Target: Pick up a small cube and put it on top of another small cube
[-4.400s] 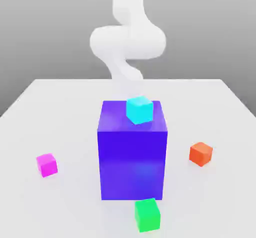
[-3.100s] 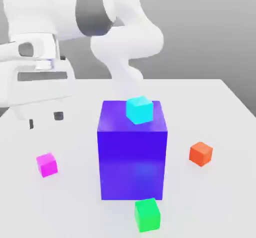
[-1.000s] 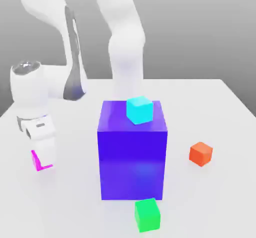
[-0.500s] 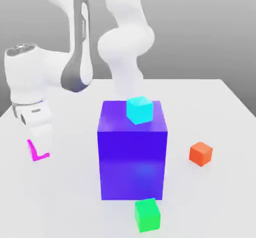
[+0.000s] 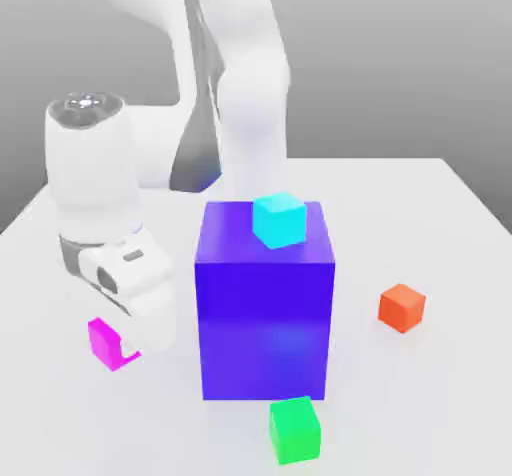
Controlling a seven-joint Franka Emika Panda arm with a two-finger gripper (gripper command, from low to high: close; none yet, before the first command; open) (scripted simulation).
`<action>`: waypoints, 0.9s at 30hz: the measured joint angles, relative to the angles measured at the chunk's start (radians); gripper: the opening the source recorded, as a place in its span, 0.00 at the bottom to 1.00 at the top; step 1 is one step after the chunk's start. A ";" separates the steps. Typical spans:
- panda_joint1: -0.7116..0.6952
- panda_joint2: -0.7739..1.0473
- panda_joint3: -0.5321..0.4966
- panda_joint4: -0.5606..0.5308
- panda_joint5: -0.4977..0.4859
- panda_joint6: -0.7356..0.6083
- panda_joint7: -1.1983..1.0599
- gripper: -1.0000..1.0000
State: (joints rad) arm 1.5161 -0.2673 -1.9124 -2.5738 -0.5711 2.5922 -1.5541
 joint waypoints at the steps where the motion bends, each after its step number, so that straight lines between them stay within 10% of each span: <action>1: 0.024 -0.005 0.005 0.009 -0.002 -0.009 0.008 0.00; 15: 0.313 -0.070 0.106 0.071 -0.018 -0.077 0.080 0.00; 24: 0.599 -0.202 -0.215 0.081 -0.272 0.006 0.244 0.00; 25: 0.622 -0.218 -0.245 0.085 -0.297 0.013 0.262 1.00; 27: 0.622 -0.218 -0.245 0.085 -0.297 0.013 0.262 1.00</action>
State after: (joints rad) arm 2.1378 -0.4852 -2.1575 -2.4889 -0.8684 2.6052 -1.2924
